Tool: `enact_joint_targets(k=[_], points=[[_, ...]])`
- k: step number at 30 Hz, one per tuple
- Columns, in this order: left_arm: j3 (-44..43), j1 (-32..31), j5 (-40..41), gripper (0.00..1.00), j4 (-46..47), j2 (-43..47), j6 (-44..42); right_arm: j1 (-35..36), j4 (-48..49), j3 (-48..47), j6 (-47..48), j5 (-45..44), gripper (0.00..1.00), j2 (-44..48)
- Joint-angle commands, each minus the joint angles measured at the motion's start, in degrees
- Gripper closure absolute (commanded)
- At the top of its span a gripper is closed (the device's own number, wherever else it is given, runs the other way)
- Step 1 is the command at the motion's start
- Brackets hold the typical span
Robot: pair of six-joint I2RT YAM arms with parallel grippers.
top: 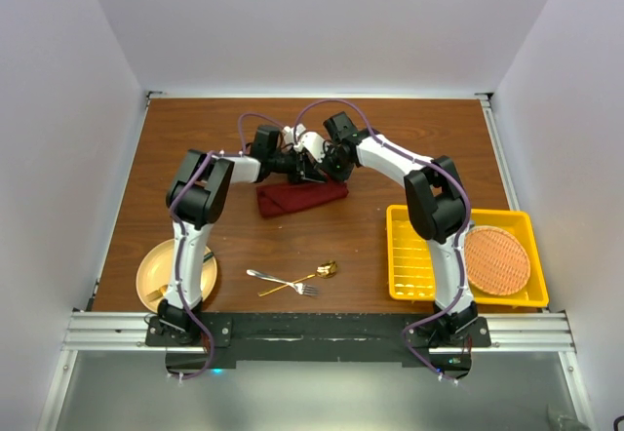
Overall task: Fold the napkin into a case and place the utensils inside
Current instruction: Stuff the top corner of the smaller-rectangle-folded napkin into the folded napkin.
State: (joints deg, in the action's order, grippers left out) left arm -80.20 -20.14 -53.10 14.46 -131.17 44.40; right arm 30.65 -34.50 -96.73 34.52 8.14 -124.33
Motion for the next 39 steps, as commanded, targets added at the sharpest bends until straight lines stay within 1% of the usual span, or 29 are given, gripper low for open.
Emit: enact_joint_targets(k=[1, 2, 8, 13, 17, 18, 19, 21, 22, 26, 28, 31, 35, 38, 39], points=[[-1.27, 1.86, 4.22, 1.0, -4.08, -2.59, -5.28, 0.11, -1.09, -1.18, -1.03, 1.79, 1.0, 2.78], [-1.44, 1.95, 4.67, 1.0, -6.52, -2.94, -6.42, 0.11, -1.27, -1.53, -1.38, 1.7, 1.0, 2.95], [-2.06, 2.3, 7.04, 1.0, -11.11, -3.74, -9.51, 0.02, -1.8, -4.61, -3.76, 1.0, 1.0, 3.66], [-2.59, 2.3, 7.75, 1.0, -12.44, -4.18, -10.12, -0.33, -3.55, -7.24, -5.52, 1.61, 1.0, 3.57], [-2.68, 2.3, 7.66, 1.0, -12.44, -4.44, -10.12, -0.24, -5.75, -8.21, -5.17, 2.4, 1.0, 2.78], [-2.76, 2.3, 7.66, 1.0, -12.52, -4.44, -10.04, -0.33, -6.62, -8.3, -4.91, 2.58, 0.98, 2.43], [-2.85, 2.3, 7.66, 1.0, -12.52, -4.44, -10.12, -0.25, -7.15, -8.48, -4.64, 3.45, 0.88, 2.25], [-2.94, 2.3, 7.57, 1.0, -12.61, -4.44, -10.13, -0.33, -8.47, -8.92, -4.46, 3.9, 0.79, 1.64], [-3.03, 2.3, 7.66, 1.0, -12.61, -4.44, -10.21, -0.25, -8.74, -9.18, -4.38, 4.16, 0.72, 1.55], [-3.03, 2.21, 7.49, 1.0, -12.61, -4.53, -10.21, -0.24, -9.27, -10.41, -4.29, 4.69, 0.6, 0.5], [-3.03, 2.21, 7.31, 1.0, -12.61, -4.53, -10.3, -0.25, -8.92, -10.24, -3.94, 4.52, 0.57, -0.2], [-3.12, 2.21, 7.14, 1.0, -12.53, -4.53, -10.39, -0.16, -7.08, -8.83, -3.32, 3.9, 0.57, -0.82], [-2.85, 2.21, 6.78, 1.0, -12.35, -4.53, -10.21, 0.11, -2.52, -5.33, -2.71, 0.92, 0.61, -1.7], [-2.85, 2.21, 6.78, 1.0, -12.09, -4.44, -10.13, 0.46, 1.61, -2.25, -2.53, -1.54, 0.68, -1.61], [-2.85, 2.21, 6.78, 1.0, -11.91, -4.35, -10.13, 0.55, 2.59, -1.63, -2.79, -2.25, 0.72, -1.44]])
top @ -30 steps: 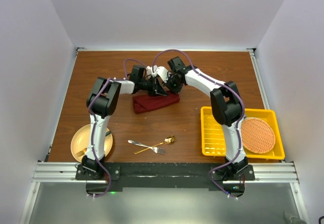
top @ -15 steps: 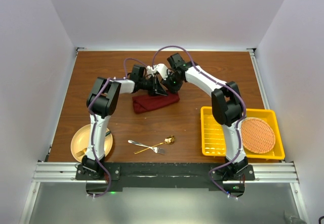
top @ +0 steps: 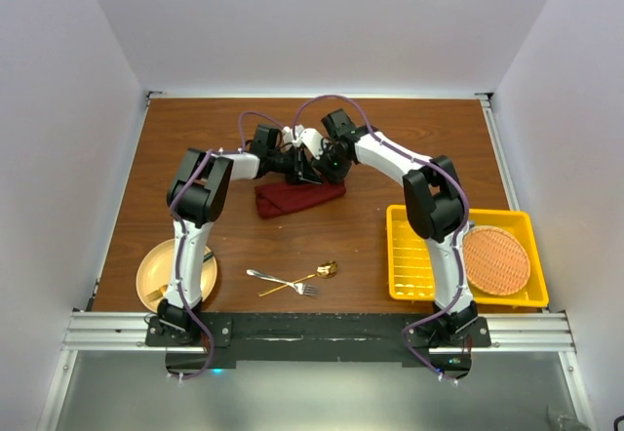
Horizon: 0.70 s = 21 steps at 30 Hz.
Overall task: Fold the napkin into a case and place the utensils inside
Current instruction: Stuff the top corner of the smaller-rectangle-folded napkin into the folded napkin.
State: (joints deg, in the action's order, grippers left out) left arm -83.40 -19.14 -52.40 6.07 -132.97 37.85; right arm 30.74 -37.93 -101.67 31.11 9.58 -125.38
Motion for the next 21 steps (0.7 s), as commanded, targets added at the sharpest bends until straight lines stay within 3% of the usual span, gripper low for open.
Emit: enact_joint_targets(k=[1, 5, 6, 7, 8, 13, 17, 21], points=[[0.25, 1.21, 6.08, 1.0, -3.52, -2.65, -3.57, 0.46, 6.81, 3.93, 0.44, -5.61, 0.74, -0.3], [0.07, 1.21, 5.82, 1.0, -3.34, -2.74, -3.31, 0.64, 10.76, 7.79, 0.53, -6.68, 0.79, 1.1], [-0.01, 1.21, 5.82, 1.0, -3.25, -2.74, -3.22, 0.81, 11.47, 8.76, 0.79, -6.77, 0.84, 2.06], [-0.01, 1.21, 5.73, 1.0, -3.25, -2.74, -3.22, 0.81, 12.35, 9.64, 0.96, -7.03, 0.96, 2.42], [0.07, 1.21, 5.65, 1.0, -3.17, -2.74, -3.13, 0.98, 13.23, 11.21, 1.05, -7.3, 1.0, 2.77], [0.95, 1.38, 2.48, 1.0, 1.57, -0.55, -1.46, 1.08, 15.16, 14.47, 2.37, -8.97, 1.0, 3.04], [1.39, 2.08, 0.38, 0.78, 3.51, 2.36, -0.41, 1.16, 17.36, 16.5, 3.95, -9.5, 1.0, 3.48], [1.48, 4.1, -0.42, 0.68, -2.0, 5.43, -2.59, 1.07, 18.16, 17.64, 4.57, -9.23, 1.0, 3.92]])
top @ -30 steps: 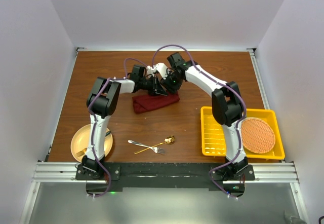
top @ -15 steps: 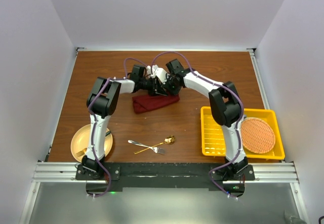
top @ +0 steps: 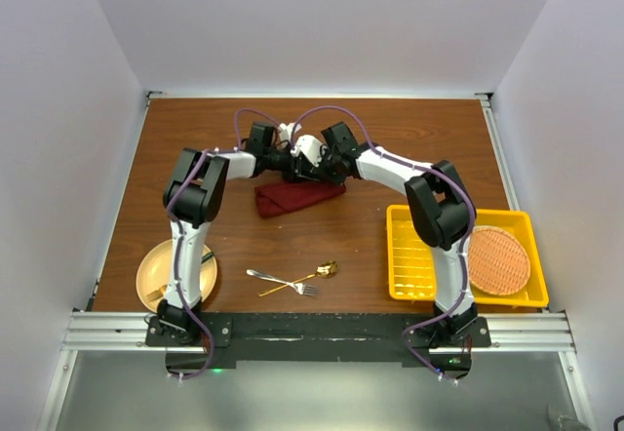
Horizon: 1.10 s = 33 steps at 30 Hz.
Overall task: Fold the napkin into a case and place the utensils inside
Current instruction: Stuff the top corner of the smaller-rectangle-folded napkin into the folded napkin.
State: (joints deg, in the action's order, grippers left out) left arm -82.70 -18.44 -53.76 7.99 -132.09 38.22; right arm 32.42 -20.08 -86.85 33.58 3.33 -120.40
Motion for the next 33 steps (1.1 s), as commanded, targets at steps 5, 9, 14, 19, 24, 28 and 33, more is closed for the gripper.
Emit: enact_joint_targets(k=[5, 9, 14, 19, 24, 28, 33], points=[[-0.18, 5.25, 0.93, 0.63, -20.33, 6.06, -15.06, -0.61, 1.27, 3.35, 2.45, -3.16, 1.0, -0.8], [-0.01, 5.87, 0.59, 0.6, -27.31, 8.33, -22.39, -0.61, 1.27, 3.35, 2.45, -2.98, 1.0, -0.63], [0.43, 6.04, 0.32, 0.57, -31.36, 9.75, -26.61, -0.61, 1.53, 3.35, 2.54, -2.89, 1.0, -0.63], [0.34, 6.22, -0.47, 0.55, -31.81, 9.66, -26.53, -0.52, 1.71, 3.09, 2.72, -2.98, 1.0, -0.54], [4.47, 7.97, -4.16, 0.51, -21.53, 12.21, -20.12, -0.52, 1.79, 3.44, 3.07, -2.72, 1.0, -0.28], [4.82, 8.59, -7.58, 0.48, -16.88, 11.51, -15.64, -0.61, 1.97, 3.53, 3.33, -2.81, 1.0, -0.27], [6.58, 8.42, -10.05, 0.44, -12.83, 12.21, -13.34, -0.52, 1.71, 3.09, 3.42, -2.89, 1.0, -0.27]])
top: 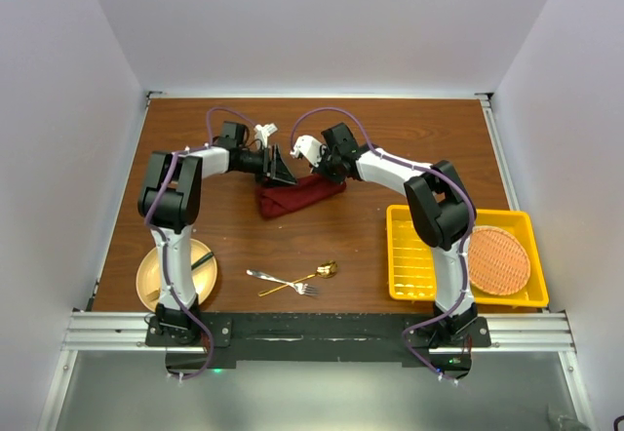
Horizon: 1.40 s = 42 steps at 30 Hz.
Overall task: Fold the napkin into a case and place the utensils inside
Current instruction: Stuff the top corner of the smaller-rectangle-folded napkin into the folded napkin.
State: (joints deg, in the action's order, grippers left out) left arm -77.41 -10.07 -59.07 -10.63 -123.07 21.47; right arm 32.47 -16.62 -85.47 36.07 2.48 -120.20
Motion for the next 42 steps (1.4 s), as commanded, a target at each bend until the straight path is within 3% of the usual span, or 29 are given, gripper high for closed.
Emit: enact_joint_targets(k=[1, 5, 8, 15, 19, 28, 31, 32, 33, 36, 38, 42], points=[[1.38, 0.05, -4.65, 0.44, 5.19, 3.18, 2.88, -0.65, -1.75, 1.62, 0.93, -2.04, 1.0, -0.47], [1.38, -0.48, -3.43, 0.44, 3.7, 3.45, 0.94, -0.65, -1.75, 1.45, 0.93, -2.13, 1.0, -0.65], [-0.45, -1.79, -1.14, 0.51, -0.69, 3.27, -3.18, -0.65, -1.66, 1.45, 1.1, -2.22, 1.0, -0.65], [-2.66, -2.42, 2.64, 0.88, -3.52, 3.27, -4.96, -0.48, -0.69, 2.59, 2.24, -1.69, 1.0, -0.21], [-3.01, -2.07, 3.08, 1.0, -0.71, 4.23, -2.41, -0.48, 0.18, 3.12, 3.12, -1.69, 1.0, 0.06], [-3.37, -0.66, 5.98, 1.0, 2.64, 0.82, 0.23, -0.48, 0.8, 3.73, 4.88, -1.51, 1.0, 0.32], [-2.84, 0.04, 5.28, 0.91, 5.7, -1.03, 2.86, -0.48, 0.89, 3.65, 5.32, -1.51, 1.0, 0.23], [-2.14, 0.13, 2.32, 0.8, 7.97, -1.12, 4.26, -0.48, 0.63, 3.38, 5.32, -1.6, 1.0, -0.03], [-1.35, 0.22, 0.64, 0.75, 14.26, -1.12, 7.5, -0.39, 0.54, 3.21, 5.41, -1.69, 1.0, -0.12], [1.03, 0.13, -2.89, 0.62, 19.76, -0.07, 10.6, -0.39, 0.28, 2.59, 5.23, -1.69, 1.0, -0.56], [0.51, 0.13, -4.2, 0.58, 18.82, 0.28, 9.65, -0.39, 0.27, 2.15, 5.06, -1.78, 1.0, -0.65], [-1.95, -0.04, -3.16, 0.56, 8.37, 1.07, 1.66, -0.39, 0.1, 1.71, 4.88, -1.69, 1.0, -1.09]])
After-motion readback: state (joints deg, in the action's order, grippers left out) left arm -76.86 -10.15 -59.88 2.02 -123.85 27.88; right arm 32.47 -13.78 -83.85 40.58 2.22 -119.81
